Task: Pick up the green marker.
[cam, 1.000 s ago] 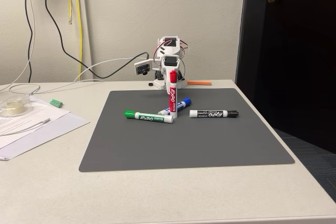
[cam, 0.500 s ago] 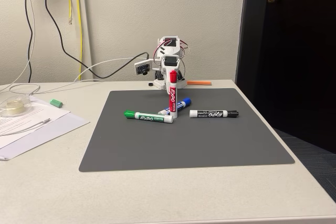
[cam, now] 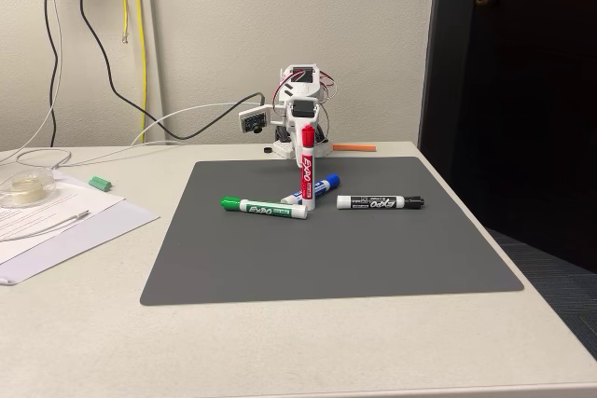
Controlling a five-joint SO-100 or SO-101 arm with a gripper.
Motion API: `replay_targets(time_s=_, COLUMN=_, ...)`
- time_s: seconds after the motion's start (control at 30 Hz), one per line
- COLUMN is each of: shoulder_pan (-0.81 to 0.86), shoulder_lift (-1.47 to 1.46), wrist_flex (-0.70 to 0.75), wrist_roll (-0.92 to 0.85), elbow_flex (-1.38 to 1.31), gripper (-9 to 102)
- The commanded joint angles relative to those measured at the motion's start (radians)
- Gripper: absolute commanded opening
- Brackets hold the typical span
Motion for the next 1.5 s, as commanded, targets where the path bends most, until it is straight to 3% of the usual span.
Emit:
replay_targets(time_s=0.0, shoulder_pan=0.000, shoulder_lift=0.006, wrist_flex=0.002, wrist_roll=-0.011, elbow_flex=-0.005, gripper=0)
replay_targets(time_s=1.0, shoulder_pan=-0.003, shoulder_lift=0.006, wrist_flex=-0.015, wrist_roll=-0.003, elbow_flex=-0.005, gripper=0)
replay_targets(time_s=1.3, shoulder_pan=0.025, shoulder_lift=-0.012, wrist_flex=-0.138, wrist_roll=-0.075, elbow_flex=-0.005, gripper=0)
replay_targets(time_s=1.47, shoulder_pan=0.028, shoulder_lift=-0.204, wrist_flex=-0.275, wrist_roll=-0.058, elbow_flex=-0.064, gripper=0)
